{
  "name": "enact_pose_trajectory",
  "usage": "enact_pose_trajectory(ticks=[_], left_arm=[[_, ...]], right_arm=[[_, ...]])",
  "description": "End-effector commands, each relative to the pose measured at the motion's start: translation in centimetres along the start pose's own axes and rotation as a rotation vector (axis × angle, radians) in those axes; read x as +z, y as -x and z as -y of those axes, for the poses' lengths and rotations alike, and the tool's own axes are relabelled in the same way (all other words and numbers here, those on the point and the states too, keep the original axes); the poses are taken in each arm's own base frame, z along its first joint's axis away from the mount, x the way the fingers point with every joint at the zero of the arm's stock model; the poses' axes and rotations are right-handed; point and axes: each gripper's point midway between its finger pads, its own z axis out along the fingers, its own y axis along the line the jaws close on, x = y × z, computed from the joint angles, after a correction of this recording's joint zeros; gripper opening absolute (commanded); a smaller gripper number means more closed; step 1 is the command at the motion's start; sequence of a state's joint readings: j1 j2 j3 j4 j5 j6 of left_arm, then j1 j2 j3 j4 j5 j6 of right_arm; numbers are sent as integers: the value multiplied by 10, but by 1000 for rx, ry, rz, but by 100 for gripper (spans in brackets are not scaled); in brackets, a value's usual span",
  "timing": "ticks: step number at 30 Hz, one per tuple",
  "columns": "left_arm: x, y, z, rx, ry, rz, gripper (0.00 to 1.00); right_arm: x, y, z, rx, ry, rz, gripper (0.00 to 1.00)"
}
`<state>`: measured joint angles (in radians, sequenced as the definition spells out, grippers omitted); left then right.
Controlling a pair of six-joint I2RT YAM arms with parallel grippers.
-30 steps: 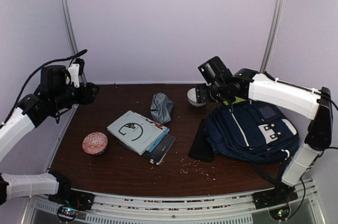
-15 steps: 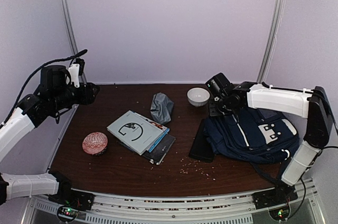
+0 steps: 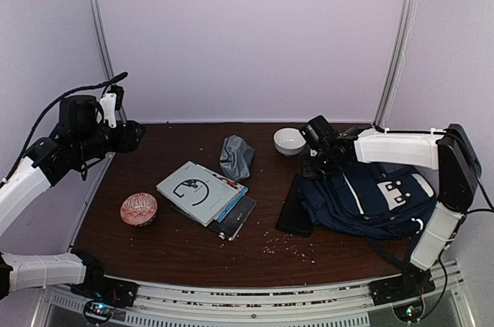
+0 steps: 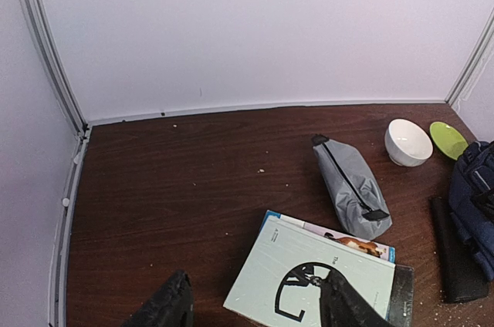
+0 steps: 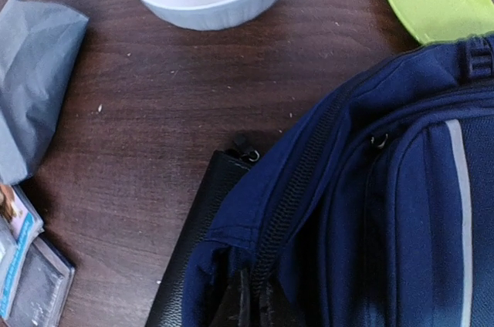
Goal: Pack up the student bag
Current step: Adjust the student bag at the center of the board.
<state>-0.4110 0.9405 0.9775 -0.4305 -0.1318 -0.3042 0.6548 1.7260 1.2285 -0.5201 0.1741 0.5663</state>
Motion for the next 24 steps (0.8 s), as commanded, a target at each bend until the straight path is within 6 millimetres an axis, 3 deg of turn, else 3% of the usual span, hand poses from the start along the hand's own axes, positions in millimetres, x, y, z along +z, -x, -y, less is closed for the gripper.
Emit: enact_pose_trajectory(ticks=[1, 7, 12, 17, 24], left_arm=[[-3, 17, 1, -1, -6, 46, 95], [-5, 18, 0, 0, 0, 52, 95], [-4, 18, 4, 0, -26, 47, 95], [-1, 13, 22, 11, -104, 24, 95], [3, -4, 79, 93, -257, -54, 94]], right_arm=[[0, -7, 0, 29, 25, -20, 0], [-63, 15, -2, -15, 86, 86, 0], [-134, 10, -24, -185, 204, 154, 0], [-182, -40, -43, -388, 277, 137, 0], [-200, -130, -52, -431, 395, 69, 0]])
